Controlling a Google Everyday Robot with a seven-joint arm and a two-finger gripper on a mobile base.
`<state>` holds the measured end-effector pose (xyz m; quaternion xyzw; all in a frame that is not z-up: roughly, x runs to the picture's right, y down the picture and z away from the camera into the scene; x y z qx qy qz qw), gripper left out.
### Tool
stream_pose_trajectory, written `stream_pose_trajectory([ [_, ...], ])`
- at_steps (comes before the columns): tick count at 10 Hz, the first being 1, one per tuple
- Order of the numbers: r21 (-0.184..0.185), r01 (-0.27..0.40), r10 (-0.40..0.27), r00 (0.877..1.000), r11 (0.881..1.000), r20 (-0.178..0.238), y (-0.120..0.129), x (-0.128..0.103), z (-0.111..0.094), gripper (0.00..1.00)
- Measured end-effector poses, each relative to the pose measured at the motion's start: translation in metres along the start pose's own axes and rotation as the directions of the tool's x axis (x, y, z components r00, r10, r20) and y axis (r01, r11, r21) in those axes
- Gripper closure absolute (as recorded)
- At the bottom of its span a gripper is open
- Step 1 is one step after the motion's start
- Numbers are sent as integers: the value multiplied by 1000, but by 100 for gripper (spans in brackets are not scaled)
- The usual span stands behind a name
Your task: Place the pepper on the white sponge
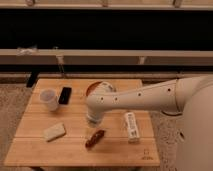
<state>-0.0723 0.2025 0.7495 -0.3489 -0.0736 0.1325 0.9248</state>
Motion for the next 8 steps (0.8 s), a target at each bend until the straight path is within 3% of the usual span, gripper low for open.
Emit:
stream_pose_trajectory([
  [5, 7, 47, -47, 994, 999, -98, 8, 23, 47, 20],
  [8, 11, 39, -37, 991, 999, -132, 12, 33, 54, 20],
])
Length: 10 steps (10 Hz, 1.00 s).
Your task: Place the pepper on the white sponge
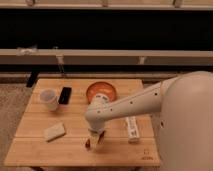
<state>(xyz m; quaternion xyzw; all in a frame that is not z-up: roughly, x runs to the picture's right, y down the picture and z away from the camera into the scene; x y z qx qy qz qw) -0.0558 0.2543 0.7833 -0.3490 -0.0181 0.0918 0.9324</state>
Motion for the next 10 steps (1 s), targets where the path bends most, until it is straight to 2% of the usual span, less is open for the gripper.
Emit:
stream_pose_trajectory([
  [4, 8, -36, 36, 999, 999, -40, 2, 5, 11, 22],
  [6, 10, -51, 51, 997, 999, -51, 1, 7, 14, 38],
  [10, 5, -70, 70, 996, 998, -52, -3, 6, 16, 80],
])
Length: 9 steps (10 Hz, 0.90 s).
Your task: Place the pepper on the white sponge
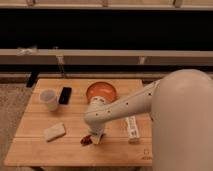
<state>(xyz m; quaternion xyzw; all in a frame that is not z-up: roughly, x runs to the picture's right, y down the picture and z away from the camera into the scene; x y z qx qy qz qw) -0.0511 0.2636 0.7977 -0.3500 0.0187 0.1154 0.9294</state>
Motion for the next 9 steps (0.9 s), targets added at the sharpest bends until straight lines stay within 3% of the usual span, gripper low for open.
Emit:
stream_pose_trajectory([
  [1, -4, 2, -2, 1000, 1000, 9, -1, -4, -2, 91],
  [3, -15, 7, -6, 999, 1000, 37, -5, -19, -13, 100],
  [9, -42, 100, -97, 992, 994, 77, -13, -94, -43, 100],
])
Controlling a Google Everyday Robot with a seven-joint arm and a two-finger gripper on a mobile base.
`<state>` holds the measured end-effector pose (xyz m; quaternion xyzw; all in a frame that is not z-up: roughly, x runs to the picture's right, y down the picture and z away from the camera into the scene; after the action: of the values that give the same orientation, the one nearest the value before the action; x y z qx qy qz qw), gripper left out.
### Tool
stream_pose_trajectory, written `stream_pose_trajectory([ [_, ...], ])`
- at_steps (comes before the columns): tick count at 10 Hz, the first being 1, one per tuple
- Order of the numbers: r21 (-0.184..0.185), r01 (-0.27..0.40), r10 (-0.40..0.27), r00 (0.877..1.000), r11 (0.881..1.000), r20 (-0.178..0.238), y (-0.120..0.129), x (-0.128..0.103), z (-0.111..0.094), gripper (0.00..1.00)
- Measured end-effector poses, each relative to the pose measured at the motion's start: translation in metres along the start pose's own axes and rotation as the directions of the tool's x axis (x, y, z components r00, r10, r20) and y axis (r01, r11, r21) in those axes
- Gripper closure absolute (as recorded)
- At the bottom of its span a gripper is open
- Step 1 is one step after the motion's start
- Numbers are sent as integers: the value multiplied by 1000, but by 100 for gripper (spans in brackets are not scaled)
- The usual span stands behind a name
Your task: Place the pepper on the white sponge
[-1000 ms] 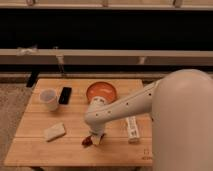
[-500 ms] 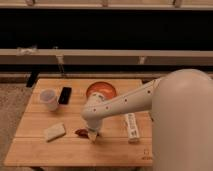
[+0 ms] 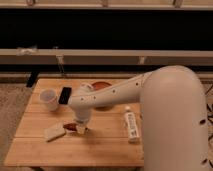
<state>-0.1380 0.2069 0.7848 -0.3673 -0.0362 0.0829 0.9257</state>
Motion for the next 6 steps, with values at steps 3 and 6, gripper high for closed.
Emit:
stream_pose_trajectory([
  [3, -16, 86, -86, 996, 996, 13, 1, -42, 0, 100],
  [6, -33, 164, -164, 986, 986, 16, 6, -71, 6, 100],
])
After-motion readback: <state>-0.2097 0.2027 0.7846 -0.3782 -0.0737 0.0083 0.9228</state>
